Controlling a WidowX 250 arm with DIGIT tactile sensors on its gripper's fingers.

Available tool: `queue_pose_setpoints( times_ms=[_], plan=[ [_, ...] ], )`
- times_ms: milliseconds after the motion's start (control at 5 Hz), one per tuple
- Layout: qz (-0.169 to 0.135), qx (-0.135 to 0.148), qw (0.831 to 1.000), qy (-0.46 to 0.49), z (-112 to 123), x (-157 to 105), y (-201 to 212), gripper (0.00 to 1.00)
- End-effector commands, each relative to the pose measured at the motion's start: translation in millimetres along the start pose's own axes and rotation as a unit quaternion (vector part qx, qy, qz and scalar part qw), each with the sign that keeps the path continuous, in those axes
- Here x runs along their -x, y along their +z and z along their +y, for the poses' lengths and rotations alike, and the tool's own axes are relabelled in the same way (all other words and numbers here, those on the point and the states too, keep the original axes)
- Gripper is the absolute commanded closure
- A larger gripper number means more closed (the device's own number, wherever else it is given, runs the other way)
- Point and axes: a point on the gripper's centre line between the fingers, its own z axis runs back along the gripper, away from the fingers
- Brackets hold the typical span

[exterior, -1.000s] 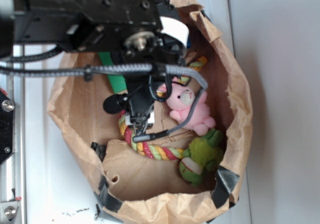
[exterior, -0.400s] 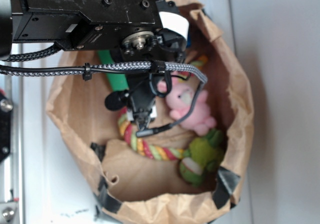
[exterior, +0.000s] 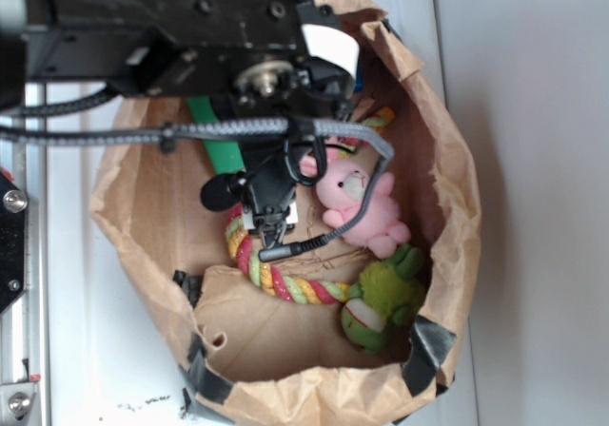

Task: Grab the blue block.

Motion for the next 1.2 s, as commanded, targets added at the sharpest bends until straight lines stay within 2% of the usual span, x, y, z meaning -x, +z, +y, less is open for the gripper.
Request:
queue_pose_setpoints(
  times_ms=[0, 400, 800, 1000],
  plan=[
    [-0.031, -0.006, 0.999, -0.008, 9, -23, -12, 0.00],
    [-0.039, -0.014, 0.999, -0.013, 21, -42, -38, 0.00],
    [-0.039, -0.012, 0.999, -0.011, 27, -35, -33, 0.00],
    [-0.035, 0.004, 0.999, -0.018, 31, -27, -24, 0.00]
  ],
)
